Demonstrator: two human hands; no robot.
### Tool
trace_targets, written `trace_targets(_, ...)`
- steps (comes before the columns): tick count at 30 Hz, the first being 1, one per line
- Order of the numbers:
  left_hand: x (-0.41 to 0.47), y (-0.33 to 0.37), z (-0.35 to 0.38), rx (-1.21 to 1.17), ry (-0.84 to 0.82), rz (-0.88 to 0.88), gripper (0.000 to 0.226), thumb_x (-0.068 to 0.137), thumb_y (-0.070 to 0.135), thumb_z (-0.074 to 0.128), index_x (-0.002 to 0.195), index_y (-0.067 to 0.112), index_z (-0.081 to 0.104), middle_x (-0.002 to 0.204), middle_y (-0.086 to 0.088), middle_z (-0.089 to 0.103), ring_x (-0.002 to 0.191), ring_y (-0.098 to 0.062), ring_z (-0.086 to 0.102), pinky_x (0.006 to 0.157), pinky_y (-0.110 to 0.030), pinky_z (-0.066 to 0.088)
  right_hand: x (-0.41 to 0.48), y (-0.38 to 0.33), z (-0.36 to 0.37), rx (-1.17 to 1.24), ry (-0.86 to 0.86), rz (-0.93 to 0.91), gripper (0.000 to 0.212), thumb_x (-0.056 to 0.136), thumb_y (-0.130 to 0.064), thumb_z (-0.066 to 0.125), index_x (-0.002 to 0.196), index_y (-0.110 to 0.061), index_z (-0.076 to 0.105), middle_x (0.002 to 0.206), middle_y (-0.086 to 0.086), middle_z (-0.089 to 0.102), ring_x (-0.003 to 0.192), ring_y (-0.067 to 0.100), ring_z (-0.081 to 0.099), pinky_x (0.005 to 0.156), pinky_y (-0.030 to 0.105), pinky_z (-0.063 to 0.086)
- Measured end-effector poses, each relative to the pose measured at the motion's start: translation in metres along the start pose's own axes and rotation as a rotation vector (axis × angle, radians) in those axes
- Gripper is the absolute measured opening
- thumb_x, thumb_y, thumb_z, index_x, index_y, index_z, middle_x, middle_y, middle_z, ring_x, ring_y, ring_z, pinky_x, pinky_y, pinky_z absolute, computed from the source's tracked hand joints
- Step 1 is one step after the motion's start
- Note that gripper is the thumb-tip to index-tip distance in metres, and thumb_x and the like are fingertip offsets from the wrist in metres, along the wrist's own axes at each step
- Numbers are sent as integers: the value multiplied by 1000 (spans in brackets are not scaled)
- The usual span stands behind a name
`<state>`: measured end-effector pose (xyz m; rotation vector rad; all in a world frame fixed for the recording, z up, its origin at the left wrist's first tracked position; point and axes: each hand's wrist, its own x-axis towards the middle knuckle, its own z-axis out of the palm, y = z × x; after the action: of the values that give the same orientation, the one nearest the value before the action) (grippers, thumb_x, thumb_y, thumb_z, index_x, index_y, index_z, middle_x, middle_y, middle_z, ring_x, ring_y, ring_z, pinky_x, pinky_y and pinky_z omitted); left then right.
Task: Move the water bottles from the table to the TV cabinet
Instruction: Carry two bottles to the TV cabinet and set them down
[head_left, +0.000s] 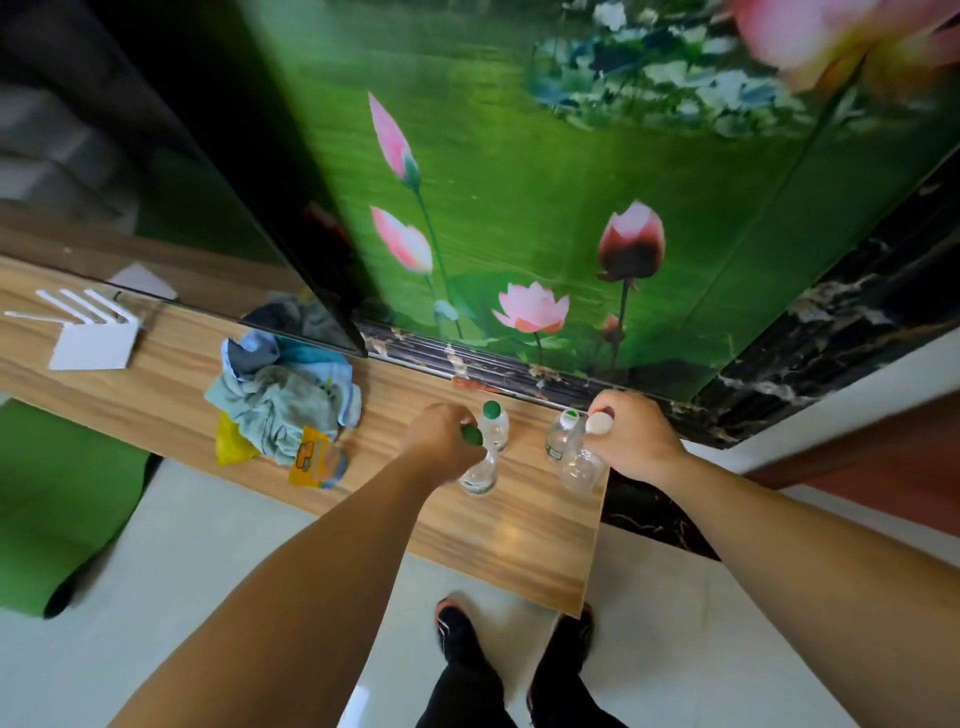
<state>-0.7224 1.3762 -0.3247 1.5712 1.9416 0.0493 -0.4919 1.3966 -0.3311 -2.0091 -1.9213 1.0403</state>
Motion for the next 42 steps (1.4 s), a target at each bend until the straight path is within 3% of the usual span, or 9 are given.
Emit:
trace_targets(8, 32, -22, 1, -9, -22, -13, 36, 71, 23, 70, 106, 16, 66, 107, -10, 63, 87, -24, 57, 69, -25, 40, 36, -12, 18, -9, -34, 20, 17, 68, -12, 69, 83, -14, 64, 90, 6, 64, 84, 26, 59, 70, 34, 49)
trace_targets(13, 57, -44, 8, 17, -43, -17, 33, 73, 24, 69, 105, 16, 64, 107, -10, 61, 84, -21, 52, 68, -25, 36, 56, -21, 48, -51, -43, 2, 18, 72, -15, 70, 89, -15, 63, 97, 9, 61, 89, 27, 57, 67, 28, 35)
trace_targets(18, 85, -62, 27, 24, -23, -55, 35, 76, 22, 66, 109, 13, 63, 110, -11, 57, 88, -25, 54, 69, -27, 40, 82, -27, 84, -116, -39, -4, 23, 73, -15, 70, 95, -14, 63, 104, 13, 59, 98, 32, 56, 75, 33, 44)
trace_targets(22, 111, -73, 45, -15, -7, -61, 38, 76, 16, 63, 113, 13, 60, 115, -9, 53, 80, -20, 47, 72, -28, 42, 105, -23, 110, -137, -39, 20, 20, 76, -16, 66, 96, -15, 63, 107, 13, 58, 98, 32, 57, 81, 41, 50)
trace_targets(31, 164, -98, 88, -28, 18, -56, 38, 79, 10, 62, 117, 13, 59, 121, -8, 53, 80, -15, 45, 75, -24, 40, 147, 7, 158, -191, -38, 96, 26, 76, -6, 62, 99, -17, 61, 112, 12, 57, 99, 30, 57, 76, 33, 44)
trace_targets(38, 174, -109, 111, -32, -7, -56, 36, 84, 16, 62, 120, 12, 58, 121, -10, 54, 97, -27, 58, 79, -30, 43, 161, 29, 176, -210, -65, 134, 33, 78, 0, 58, 107, -15, 62, 118, 14, 56, 106, 32, 57, 80, 30, 41)
trace_targets(42, 178, -108, 110, -47, -2, -72, 41, 85, 11, 59, 126, 13, 53, 127, -9, 52, 101, -28, 59, 86, -34, 49, 168, 32, 173, -229, -60, 125, 34, 77, 2, 59, 107, -15, 62, 117, 12, 58, 106, 29, 56, 73, 27, 36)
